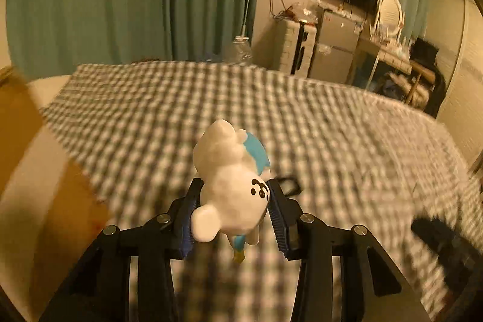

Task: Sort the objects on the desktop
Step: 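Carry the white figurine into the cardboard box and open the left tool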

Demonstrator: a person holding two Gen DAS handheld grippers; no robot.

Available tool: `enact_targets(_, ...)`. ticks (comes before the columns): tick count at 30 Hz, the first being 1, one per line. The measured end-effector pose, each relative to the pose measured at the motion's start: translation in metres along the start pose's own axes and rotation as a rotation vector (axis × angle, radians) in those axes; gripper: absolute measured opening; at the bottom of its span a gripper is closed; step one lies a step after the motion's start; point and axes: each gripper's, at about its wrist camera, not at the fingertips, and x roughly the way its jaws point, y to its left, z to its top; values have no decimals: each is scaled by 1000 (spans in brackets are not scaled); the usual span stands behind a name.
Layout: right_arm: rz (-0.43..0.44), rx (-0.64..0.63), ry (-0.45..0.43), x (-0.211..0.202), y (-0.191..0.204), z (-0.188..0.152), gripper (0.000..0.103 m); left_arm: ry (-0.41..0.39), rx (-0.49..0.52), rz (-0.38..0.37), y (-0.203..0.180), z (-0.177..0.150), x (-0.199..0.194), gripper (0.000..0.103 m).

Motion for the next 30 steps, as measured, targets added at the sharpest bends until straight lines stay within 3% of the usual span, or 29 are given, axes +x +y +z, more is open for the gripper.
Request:
enact_targets(3,54,-98,13,12,35,4,84,33,8,21,11,-14,3,43)
enact_targets(6,100,-177,34,34,65,7,84,74,-72,26,29,-24,13,43)
enact_targets(8,100,-207,56,54,77,10,84,84,-122,18,38,-28,18,43)
enact_targets(11,113,-222,109,85,87,10,83,80,-110,4,36,-31,21,43)
enact_targets(13,99,-221,153,107,88,8,66,94,-124,-5,37,-32,27,43)
enact_targets(16,59,-250,152,120,92,6,61,87,-122,-6,37,-34,28,43)
enact_targets(17,27,-272,151,118,95,4,54,84,-124,-10,37,-34,30,43)
enact_targets(19,16,-283,148,112,91,2,9,82,-123,-13,37,-34,30,43)
enact_targets(26,97,-196,167,53,49,-24,6,79,-141,-69,30,-34,22,41)
enact_targets(30,102,-164,177,15,33,-40,6,91,-162,-100,25,-42,0,41)
